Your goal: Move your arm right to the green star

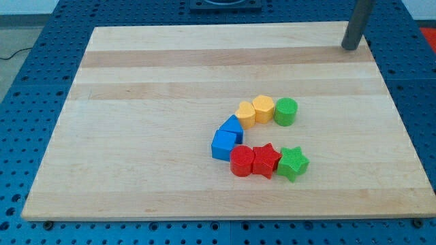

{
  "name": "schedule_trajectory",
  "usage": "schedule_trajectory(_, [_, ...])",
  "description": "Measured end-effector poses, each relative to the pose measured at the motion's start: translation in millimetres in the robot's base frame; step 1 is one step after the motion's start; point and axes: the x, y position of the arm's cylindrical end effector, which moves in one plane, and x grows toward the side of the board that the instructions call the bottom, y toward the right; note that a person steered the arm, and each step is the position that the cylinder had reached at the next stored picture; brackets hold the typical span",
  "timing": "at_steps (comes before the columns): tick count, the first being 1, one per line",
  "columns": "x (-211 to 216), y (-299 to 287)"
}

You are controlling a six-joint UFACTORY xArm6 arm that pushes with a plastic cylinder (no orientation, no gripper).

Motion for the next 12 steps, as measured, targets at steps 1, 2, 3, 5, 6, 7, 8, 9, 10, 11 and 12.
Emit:
schedule_trajectory(1, [20.2, -1.0])
schedule_trajectory(2, [39.9, -2.0])
schedule_trajectory(3, [39.9, -2.0])
schedule_trajectory(5, [77.0, -2.0])
schedule_trajectory(6, [105.9, -2.0])
schedule_trajectory(7, [139.6, -2.0])
schedule_trajectory(8, [167.7, -4.5])
schedule_trajectory(9, [184.7, -9.9])
schedule_trajectory(10, [201.3, -17.3])
schedule_trajectory(11, [218.6, -24.9])
schedule_trajectory(12, [237.7, -30.9])
